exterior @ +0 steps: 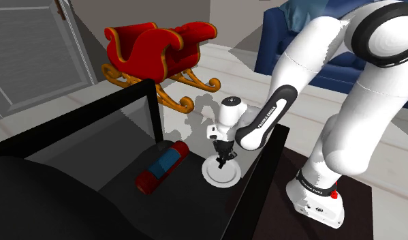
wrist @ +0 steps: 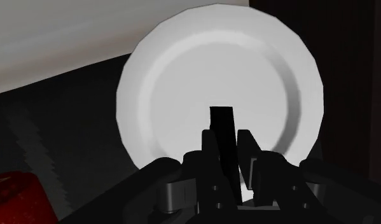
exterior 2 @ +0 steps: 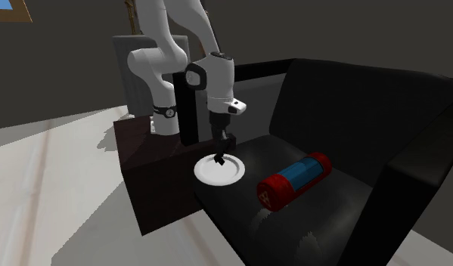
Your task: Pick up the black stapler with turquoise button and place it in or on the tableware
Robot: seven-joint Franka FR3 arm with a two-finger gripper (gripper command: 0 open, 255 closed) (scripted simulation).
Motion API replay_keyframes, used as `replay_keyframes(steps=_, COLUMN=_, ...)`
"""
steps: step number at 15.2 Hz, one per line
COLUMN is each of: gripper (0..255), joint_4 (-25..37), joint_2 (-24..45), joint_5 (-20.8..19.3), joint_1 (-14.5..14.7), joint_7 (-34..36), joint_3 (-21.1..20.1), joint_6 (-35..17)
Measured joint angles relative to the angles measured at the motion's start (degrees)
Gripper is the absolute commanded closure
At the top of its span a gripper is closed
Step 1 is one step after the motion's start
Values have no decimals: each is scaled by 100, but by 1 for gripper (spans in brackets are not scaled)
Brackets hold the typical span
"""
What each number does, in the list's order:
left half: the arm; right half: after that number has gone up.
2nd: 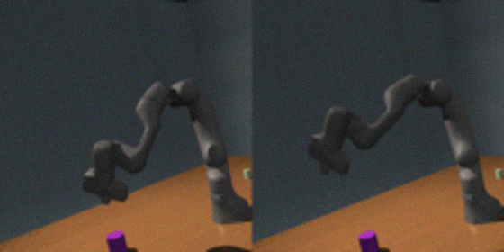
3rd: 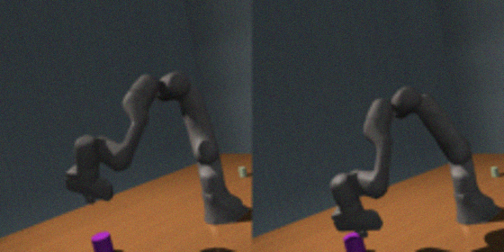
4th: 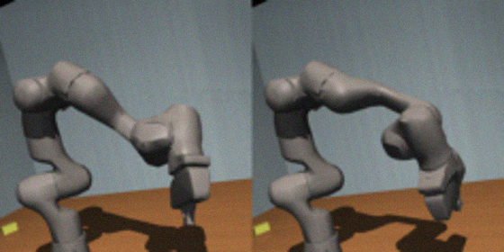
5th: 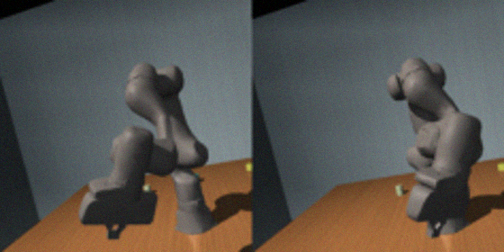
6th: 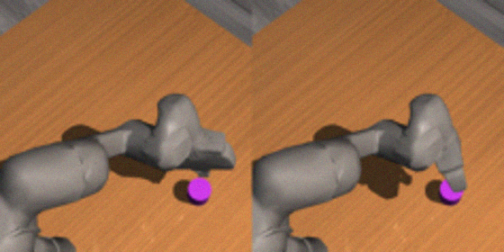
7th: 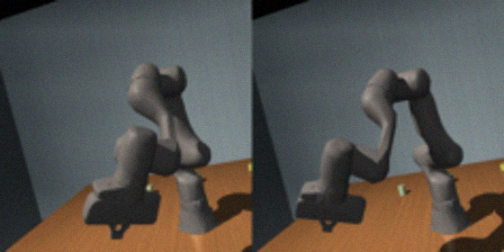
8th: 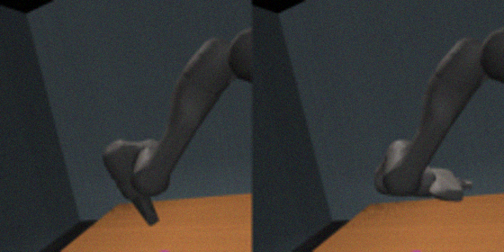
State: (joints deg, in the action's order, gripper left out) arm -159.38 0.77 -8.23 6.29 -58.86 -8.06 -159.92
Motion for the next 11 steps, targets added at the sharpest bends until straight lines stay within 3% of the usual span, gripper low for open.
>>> replay_keyframes(steps=6, gripper=255, joint_4=158, joint_2=640, joint_5=-547, joint_1=22, joint_7=424, joint_3=207, joint_6=-576)
replay_keyframes(steps=11, gripper=255, joint_4=279, joint_2=1119, joint_5=-941, joint_1=277, joint_7=771, joint_3=548, joint_6=-982)
